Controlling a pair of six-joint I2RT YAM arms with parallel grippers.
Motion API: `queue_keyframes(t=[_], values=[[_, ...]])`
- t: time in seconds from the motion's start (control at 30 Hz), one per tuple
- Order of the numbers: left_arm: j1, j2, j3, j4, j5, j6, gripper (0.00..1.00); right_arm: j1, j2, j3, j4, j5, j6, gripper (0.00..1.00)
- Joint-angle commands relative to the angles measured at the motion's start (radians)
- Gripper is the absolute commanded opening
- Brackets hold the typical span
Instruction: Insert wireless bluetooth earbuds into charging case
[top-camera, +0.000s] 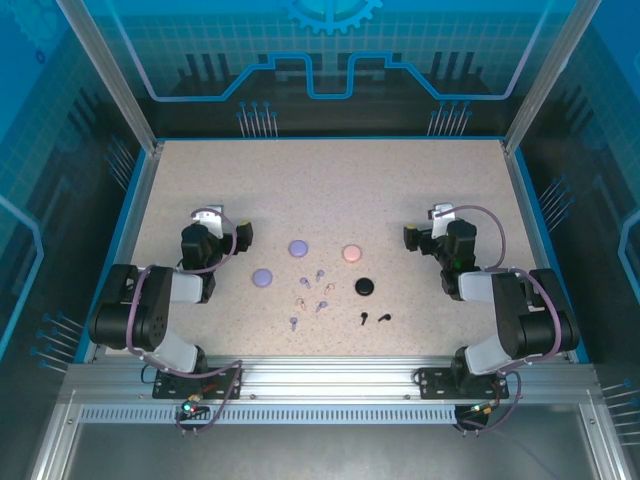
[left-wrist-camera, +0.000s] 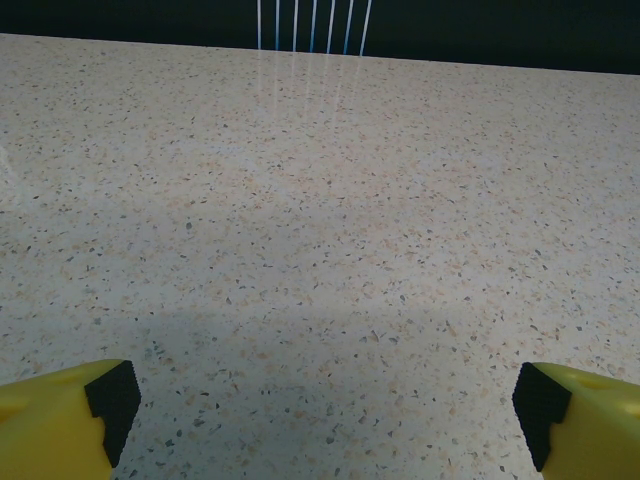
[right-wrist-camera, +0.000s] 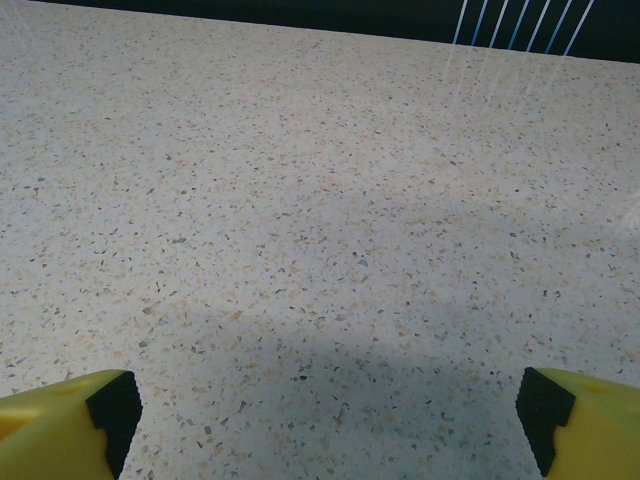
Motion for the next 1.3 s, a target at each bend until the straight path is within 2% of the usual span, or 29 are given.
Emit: queue_keyframes(t=[0.0, 0.1, 0.2, 0.3, 0.4, 0.47, 0.53, 0.67, 0.77, 0.9, 1.0, 1.13, 1.27], values=[[0.005, -0.002, 0.000, 0.024, -0.038, -0.017, 0.99, -0.021, -0.044, 0.049, -0.077, 0.044, 0.023, 1.00], [0.004, -0.040, -0.033, 0.057, -0.042, -0.015, 0.99, -0.045, -0.157, 0.109, -0.282, 0.016, 0.027, 1.00], [0.003, -0.141, -0.064, 0.025, -0.059, -0.017, 0.99, -0.037, -0.253, 0.168, -0.465, -0.022, 0.007, 1.00], [-0.009, -0.268, -0.051, -0.099, -0.072, -0.010, 0.99, 0.002, -0.340, 0.237, -0.670, -0.024, 0.006, 1.00], [-0.013, -0.419, 0.015, -0.325, -0.070, -0.128, 0.99, 0.070, -0.388, 0.318, -0.849, -0.021, 0.004, 1.00], [-0.014, -0.512, 0.094, -0.546, -0.005, -0.288, 0.99, 0.126, -0.385, 0.381, -0.964, -0.016, -0.022, 1.00], [-0.015, -0.560, 0.149, -0.692, 0.113, -0.408, 0.99, 0.193, -0.365, 0.453, -1.098, 0.014, -0.079, 1.00], [-0.027, -0.663, 0.149, -0.809, 0.298, -0.627, 0.99, 0.328, -0.307, 0.578, -1.321, 0.063, -0.204, 1.00], [-0.050, -0.748, 0.137, -0.884, 0.340, -0.688, 0.99, 0.379, -0.266, 0.636, -1.448, 0.002, -0.265, 1.00], [-0.057, -0.822, 0.140, -0.978, 0.381, -0.709, 0.99, 0.453, -0.206, 0.679, -1.554, -0.027, -0.354, 1.00], [-0.060, -0.859, 0.121, -0.993, 0.391, -0.712, 0.99, 0.506, -0.168, 0.679, -1.593, -0.023, -0.481, 1.00], [-0.060, -0.869, 0.094, -0.964, 0.373, -0.729, 0.99, 0.547, -0.148, 0.615, -1.568, -0.007, -0.691, 1.00], [-0.060, -0.860, 0.088, -0.948, 0.381, -0.740, 0.99, 0.548, -0.135, 0.564, -1.505, -0.020, -0.785, 1.00]])
